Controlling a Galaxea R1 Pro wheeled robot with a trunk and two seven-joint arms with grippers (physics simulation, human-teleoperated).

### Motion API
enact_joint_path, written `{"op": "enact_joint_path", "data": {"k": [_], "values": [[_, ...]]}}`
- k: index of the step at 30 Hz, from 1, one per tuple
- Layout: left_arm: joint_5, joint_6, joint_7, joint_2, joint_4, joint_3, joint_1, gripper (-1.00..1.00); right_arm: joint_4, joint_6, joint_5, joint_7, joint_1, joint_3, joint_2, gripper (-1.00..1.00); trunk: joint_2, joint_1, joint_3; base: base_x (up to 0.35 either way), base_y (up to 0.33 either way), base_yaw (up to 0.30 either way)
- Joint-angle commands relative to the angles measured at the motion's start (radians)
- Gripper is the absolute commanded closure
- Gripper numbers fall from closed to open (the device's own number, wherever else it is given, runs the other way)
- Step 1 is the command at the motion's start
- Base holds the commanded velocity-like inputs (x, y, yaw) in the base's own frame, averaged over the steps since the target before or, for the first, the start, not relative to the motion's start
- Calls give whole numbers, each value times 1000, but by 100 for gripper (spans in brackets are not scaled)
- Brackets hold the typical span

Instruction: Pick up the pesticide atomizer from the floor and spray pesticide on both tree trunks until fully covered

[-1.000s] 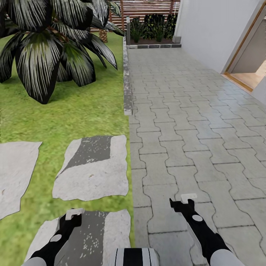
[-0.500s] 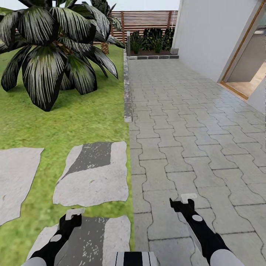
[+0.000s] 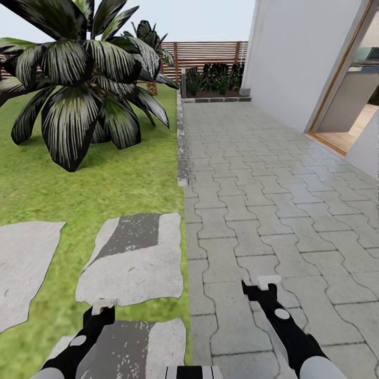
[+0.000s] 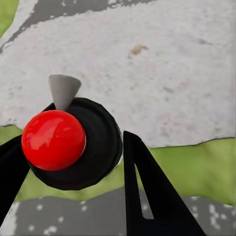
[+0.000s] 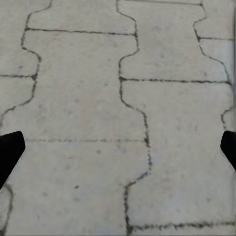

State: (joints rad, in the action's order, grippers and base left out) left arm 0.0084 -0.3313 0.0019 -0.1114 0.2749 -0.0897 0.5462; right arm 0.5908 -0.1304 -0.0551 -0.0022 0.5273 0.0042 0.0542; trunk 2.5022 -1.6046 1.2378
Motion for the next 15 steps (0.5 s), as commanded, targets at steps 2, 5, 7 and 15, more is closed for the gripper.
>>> {"op": "enact_joint_path", "data": {"k": [2, 5, 7, 15], "values": [[1, -3, 0, -4, -3, -2, -2, 100, -9, -28, -7, 1, -1, 0, 1, -100, 0, 1, -10, 0, 0, 0], [3, -4, 0, -25, -8, -1, -29, 100, -59, -69, -7, 0, -24, 0, 2, -100, -1, 2, -27, 0, 0, 0], [5, -5, 0, -32, -1, -4, -61, 100, -112, -115, -7, 0, -47, 0, 2, -100, -1, 3, -38, 0, 0, 0], [11, -10, 0, -36, -4, -8, -133, 100, -387, -409, -4, 0, -74, 0, 2, -100, -37, 24, -77, 0, 0, 0]]}}
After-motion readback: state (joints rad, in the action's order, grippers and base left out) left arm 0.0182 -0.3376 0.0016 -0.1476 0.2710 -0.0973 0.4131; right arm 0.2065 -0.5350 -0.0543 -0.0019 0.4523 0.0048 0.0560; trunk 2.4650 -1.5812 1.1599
